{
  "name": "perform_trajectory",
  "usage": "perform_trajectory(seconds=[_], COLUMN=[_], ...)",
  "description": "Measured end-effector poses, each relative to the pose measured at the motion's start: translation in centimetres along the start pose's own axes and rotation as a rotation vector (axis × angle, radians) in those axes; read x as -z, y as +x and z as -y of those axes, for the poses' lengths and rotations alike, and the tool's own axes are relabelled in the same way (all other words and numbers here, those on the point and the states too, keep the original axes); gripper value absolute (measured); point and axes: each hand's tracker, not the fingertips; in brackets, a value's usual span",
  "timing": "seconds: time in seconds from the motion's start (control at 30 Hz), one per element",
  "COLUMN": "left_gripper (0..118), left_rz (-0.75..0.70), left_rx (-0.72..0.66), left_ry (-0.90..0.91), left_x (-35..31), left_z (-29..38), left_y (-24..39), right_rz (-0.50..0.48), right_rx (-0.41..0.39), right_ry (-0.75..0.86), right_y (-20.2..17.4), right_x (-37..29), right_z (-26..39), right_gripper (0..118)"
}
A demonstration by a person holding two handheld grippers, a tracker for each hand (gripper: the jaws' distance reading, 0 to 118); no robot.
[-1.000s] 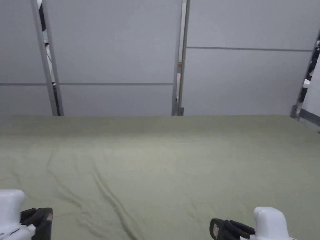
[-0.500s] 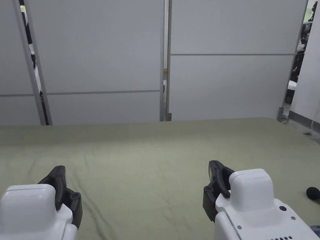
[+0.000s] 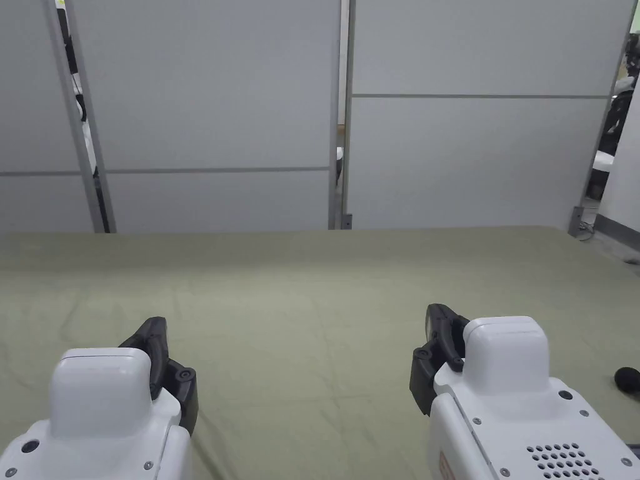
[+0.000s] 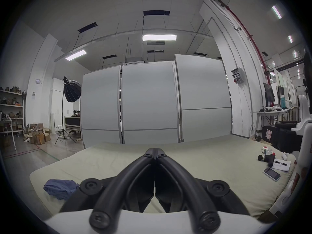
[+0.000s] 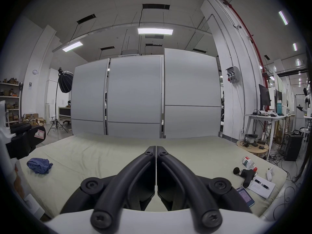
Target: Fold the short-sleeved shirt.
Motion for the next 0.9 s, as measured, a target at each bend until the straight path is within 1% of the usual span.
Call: perform_trajectory(seconds=[0.3, 0.6, 0.9], left_gripper=[0, 0, 0], left_rz=[0.015, 0.036, 0.032], left_rx=[-0.001, 0.004, -0.002], left_ry=[0.001, 0.008, 0.013], left_x=[0.0, -0.4, -0.8], left_z=[-0.2, -0.2, -0.2], left_y=[0.9, 1.7, 1.5], right_rz=[0.006, 0.009, -0.008], right_rx=[-0.056, -0.054, -0.055], right_ry=[0.004, 0.001, -0.001], right_y=[-0.4, -0.2, -0.7], right_x=[-0.9, -1.3, -1.2], right_z=[-0.1, -0.3, -0.3], right_gripper=[3, 3, 3])
